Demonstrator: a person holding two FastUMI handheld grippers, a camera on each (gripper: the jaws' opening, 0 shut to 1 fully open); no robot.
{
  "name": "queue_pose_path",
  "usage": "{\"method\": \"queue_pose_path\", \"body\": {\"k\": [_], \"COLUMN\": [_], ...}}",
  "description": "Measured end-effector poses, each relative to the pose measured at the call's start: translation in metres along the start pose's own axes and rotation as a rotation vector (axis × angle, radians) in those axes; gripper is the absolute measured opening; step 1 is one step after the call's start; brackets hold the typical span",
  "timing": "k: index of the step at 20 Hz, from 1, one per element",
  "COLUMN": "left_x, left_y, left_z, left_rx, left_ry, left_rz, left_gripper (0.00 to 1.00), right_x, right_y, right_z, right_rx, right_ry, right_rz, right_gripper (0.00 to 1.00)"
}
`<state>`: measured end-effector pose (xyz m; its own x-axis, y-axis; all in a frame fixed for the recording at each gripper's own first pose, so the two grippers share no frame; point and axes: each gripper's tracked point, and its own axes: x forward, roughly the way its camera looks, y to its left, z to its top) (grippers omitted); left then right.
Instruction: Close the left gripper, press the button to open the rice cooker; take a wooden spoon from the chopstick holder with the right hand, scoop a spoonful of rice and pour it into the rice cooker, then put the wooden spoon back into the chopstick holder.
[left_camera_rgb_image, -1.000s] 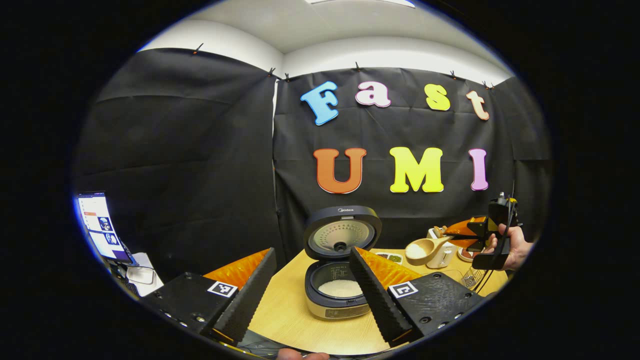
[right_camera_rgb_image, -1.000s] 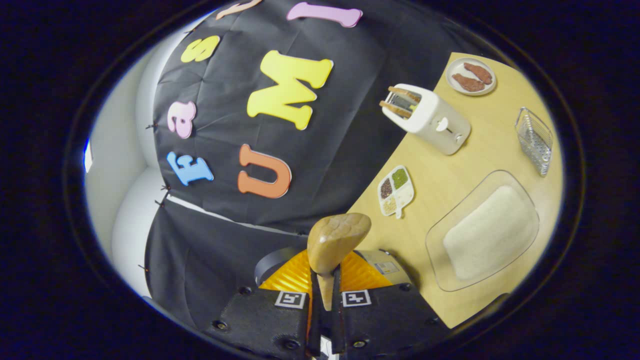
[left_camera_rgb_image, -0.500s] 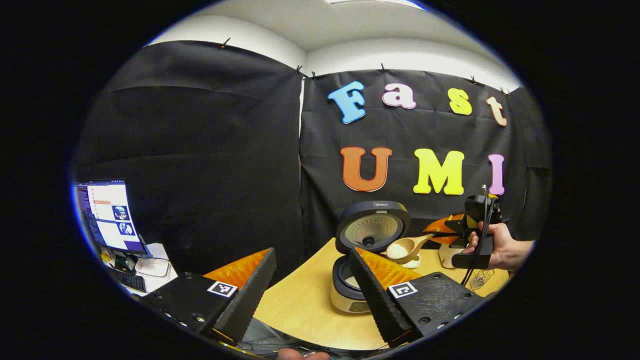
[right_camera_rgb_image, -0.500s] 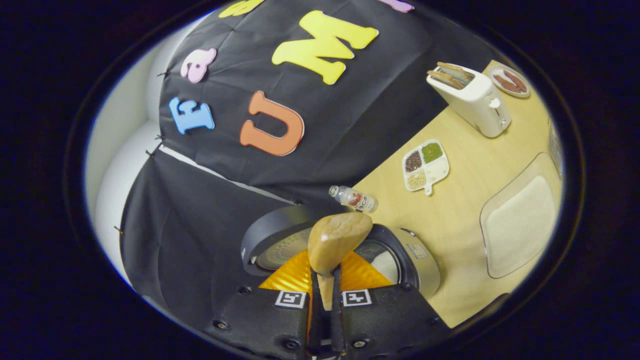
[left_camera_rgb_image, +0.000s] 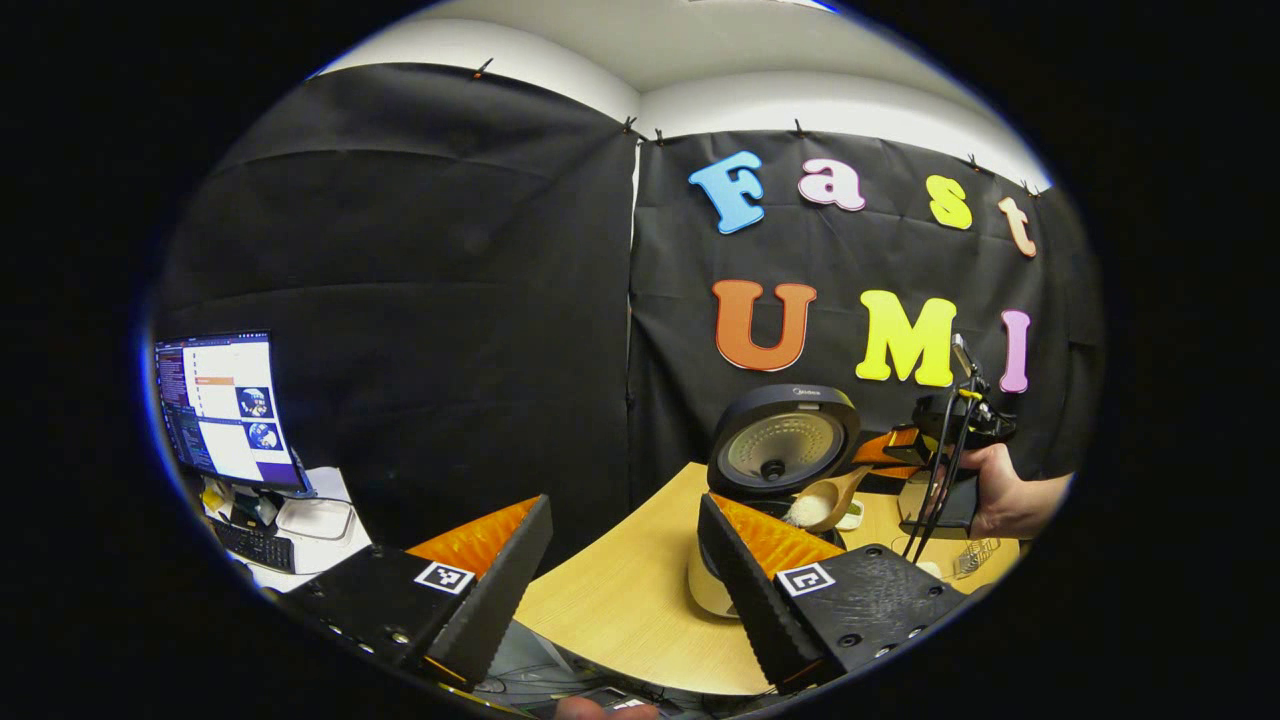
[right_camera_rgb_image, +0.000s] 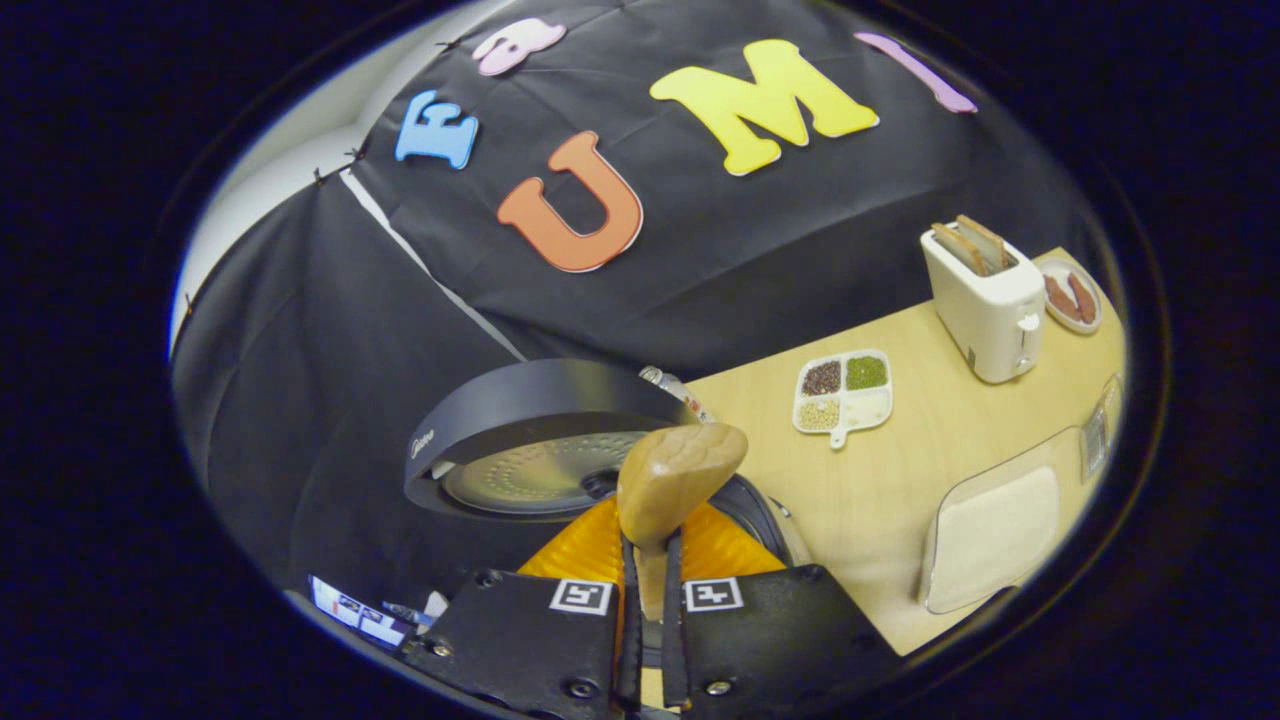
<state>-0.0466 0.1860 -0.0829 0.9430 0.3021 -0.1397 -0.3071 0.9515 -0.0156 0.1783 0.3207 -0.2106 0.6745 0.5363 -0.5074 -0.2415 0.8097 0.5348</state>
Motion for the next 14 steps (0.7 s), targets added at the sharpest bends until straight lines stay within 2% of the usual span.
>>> {"method": "queue_pose_path", "body": {"k": [6,14], "left_x": [0.004,-0.002], "left_y": [0.013,0.026], "left_z": [-0.004,-0.007], "left_rx": [-0.002,-0.027], "left_ry": [0.005,0.002], "left_rz": [0.014,0.015], "left_gripper": [0.95,0.95], "right_x": [-0.001,-0.007], "right_y": [0.012,0.047], "right_z": [0.006,0.006], "right_rx": [-0.235,-0.602], "right_ry": [-0.059,-0.142], "right_rz": [-0.057,-0.067], "right_gripper": [0.13,0.13]}}
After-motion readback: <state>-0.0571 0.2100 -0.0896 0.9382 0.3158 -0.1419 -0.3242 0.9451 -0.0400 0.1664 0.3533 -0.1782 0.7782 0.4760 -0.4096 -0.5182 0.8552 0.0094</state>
